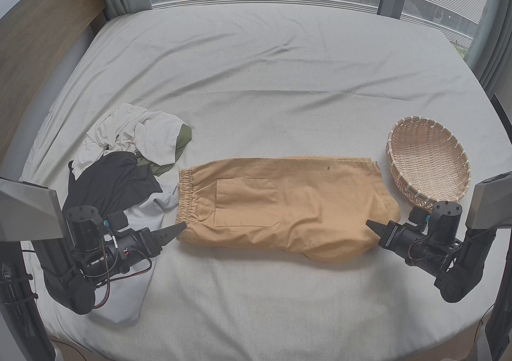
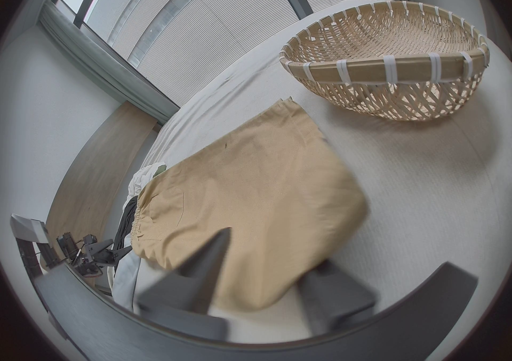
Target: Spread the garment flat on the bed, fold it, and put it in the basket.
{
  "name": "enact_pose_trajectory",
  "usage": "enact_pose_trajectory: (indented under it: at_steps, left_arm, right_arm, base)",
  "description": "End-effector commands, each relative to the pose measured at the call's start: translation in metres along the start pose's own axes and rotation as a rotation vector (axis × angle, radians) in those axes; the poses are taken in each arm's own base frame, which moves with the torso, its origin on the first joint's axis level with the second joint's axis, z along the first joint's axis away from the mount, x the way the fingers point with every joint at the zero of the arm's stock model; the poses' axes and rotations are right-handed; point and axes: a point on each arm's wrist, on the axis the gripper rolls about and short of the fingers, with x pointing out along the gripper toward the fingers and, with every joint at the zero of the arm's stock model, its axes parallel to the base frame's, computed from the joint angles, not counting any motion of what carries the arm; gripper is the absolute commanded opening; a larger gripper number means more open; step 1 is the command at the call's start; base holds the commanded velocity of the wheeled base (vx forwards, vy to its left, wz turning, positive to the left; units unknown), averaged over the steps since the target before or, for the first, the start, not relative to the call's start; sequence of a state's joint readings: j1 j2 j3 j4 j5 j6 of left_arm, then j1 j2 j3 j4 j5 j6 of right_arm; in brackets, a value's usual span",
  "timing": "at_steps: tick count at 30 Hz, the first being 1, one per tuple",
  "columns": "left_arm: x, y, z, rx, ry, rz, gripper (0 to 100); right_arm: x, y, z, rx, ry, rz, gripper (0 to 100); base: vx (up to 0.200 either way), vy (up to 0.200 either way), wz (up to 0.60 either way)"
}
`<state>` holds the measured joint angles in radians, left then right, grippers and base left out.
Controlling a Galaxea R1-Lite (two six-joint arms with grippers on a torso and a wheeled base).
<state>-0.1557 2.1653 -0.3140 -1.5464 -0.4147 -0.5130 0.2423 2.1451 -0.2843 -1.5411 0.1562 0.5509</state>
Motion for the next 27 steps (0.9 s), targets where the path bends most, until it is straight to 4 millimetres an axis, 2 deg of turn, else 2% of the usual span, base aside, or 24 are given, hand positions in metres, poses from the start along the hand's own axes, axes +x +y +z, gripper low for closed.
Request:
enact_pose_trajectory:
  at_steps: [1, 7, 8, 9, 13, 17, 21, 27]
  left_arm:
    - [0.018, 0.006, -0.009, -0.003, 0.027, -0.007, 100]
    - [0.044, 0.015, -0.010, 0.010, 0.011, -0.022, 100]
    - [0.044, 0.015, -0.010, 0.010, 0.011, -0.022, 100]
    - [0.050, 0.017, -0.010, 0.011, 0.008, -0.026, 100]
    - [0.058, 0.019, -0.014, 0.013, 0.015, -0.032, 100]
    - [0.066, 0.024, -0.017, 0.015, 0.002, -0.007, 100]
    - [0.073, 0.022, -0.018, 0.012, -0.003, -0.018, 100]
    - [0.089, 0.009, -0.013, -0.015, -0.030, -0.078, 100]
  right_arm:
    - [-0.021, 0.005, 0.000, 0.002, 0.011, -0.001, 100]
    - [-0.056, 0.018, 0.015, -0.002, -0.057, 0.034, 100]
    - [-0.057, 0.019, 0.016, -0.003, -0.062, 0.037, 100]
    - [-0.069, 0.027, 0.025, -0.013, -0.112, 0.072, 100]
    - [-0.086, 0.045, 0.038, -0.043, -0.171, 0.188, 100]
    - [-0.084, 0.059, 0.041, -0.059, -0.185, 0.254, 100]
    - [-0.077, 0.063, 0.046, -0.064, -0.202, 0.273, 100]
    - [-0.070, 0.066, 0.042, -0.065, -0.177, 0.285, 100]
  base:
    - [0.000, 0.000, 0.00]
    - [0.000, 0.000, 0.00]
    - [0.000, 0.000, 0.00]
    - [0.000, 0.000, 0.00]
    - [0.000, 0.000, 0.00]
    - [0.000, 0.000, 0.00]
    - [0.000, 0.000, 0.00]
    - [0.000, 0.000, 0.00]
